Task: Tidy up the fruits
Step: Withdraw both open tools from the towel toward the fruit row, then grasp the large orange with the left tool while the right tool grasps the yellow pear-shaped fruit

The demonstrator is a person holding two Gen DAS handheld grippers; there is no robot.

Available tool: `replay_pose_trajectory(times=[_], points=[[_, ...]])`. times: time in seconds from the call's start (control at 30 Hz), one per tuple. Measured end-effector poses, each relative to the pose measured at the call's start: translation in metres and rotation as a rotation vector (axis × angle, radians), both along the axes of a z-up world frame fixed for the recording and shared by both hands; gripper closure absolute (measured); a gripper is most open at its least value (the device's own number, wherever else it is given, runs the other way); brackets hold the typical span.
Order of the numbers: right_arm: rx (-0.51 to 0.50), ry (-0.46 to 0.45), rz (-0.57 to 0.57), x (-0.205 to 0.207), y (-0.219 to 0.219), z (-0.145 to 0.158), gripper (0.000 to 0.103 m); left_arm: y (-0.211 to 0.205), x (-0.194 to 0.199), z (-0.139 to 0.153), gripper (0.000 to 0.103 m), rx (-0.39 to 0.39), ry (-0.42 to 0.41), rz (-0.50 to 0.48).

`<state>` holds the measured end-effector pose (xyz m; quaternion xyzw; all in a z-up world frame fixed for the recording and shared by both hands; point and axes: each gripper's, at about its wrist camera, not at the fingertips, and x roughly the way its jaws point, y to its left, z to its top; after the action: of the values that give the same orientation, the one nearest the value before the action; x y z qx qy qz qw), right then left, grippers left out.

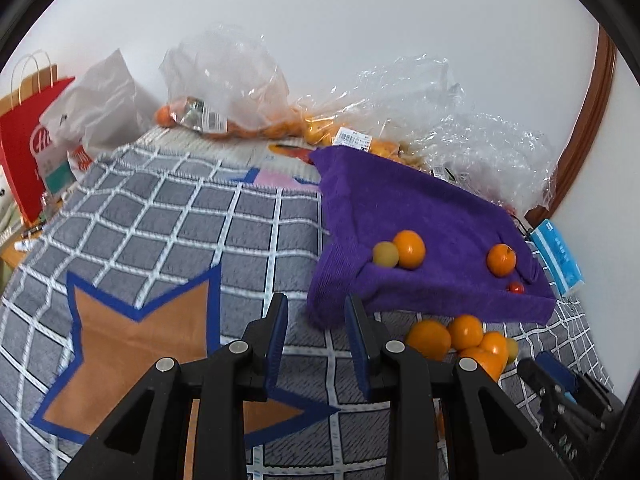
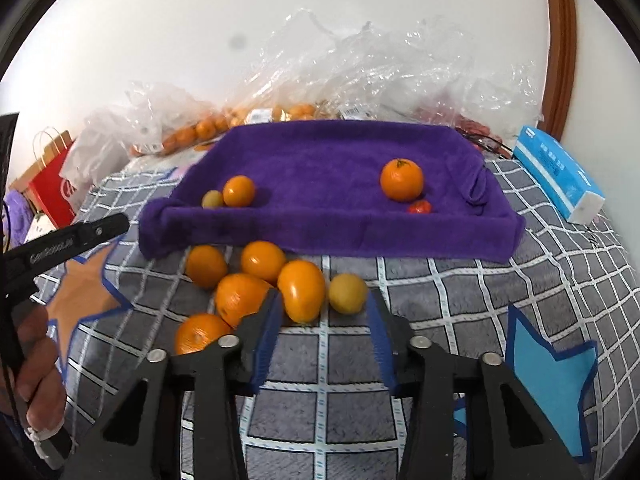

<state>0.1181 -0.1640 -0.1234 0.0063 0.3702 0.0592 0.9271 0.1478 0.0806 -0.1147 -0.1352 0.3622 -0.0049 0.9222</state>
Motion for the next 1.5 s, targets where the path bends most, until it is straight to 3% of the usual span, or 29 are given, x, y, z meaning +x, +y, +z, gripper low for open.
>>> replay_pose_trajectory(times=[0.3, 0.63, 0.7, 0.8, 1.03, 1.23, 1.5], points=[[-0.043, 0.039, -0.012, 0.022, -0.006, -0.013, 0.075, 0.003, -0.001, -0.012, 0.075, -0.021, 0.003, 0.016], [-0.035, 0.075, 0.009, 0.043, -0.004, -0.024, 0.075, 0.003, 0.003, -0.016, 0.075, -0.043, 0.014, 0.003], [-0.020, 0.101, 0.014, 0.049, -0.005, -0.028, 0.075, 0.004, 0.004, -0.016, 0.075, -0.047, 0.015, 0.002], [0.026, 0.064, -0.005, 0.045, -0.014, -0.024, 0.075, 0.004, 0.003, -0.016, 0.075, -0.056, 0.008, -0.008], [-0.010, 0.005, -0.070, 0.023, -0.039, -0.016, 0.075, -0.004, 0.001, -0.015, 0.075, -0.077, -0.004, -0.079], [0.059, -0.018, -0.068, 0.005, -0.061, -0.013, 0.075, -0.024, -0.004, -0.011, 0.075, -0.119, 0.021, -0.214], [0.097, 0.012, -0.074, 0.006, -0.069, -0.017, 0.075, -0.059, 0.004, -0.011, 0.075, -0.091, 0.087, -0.266]])
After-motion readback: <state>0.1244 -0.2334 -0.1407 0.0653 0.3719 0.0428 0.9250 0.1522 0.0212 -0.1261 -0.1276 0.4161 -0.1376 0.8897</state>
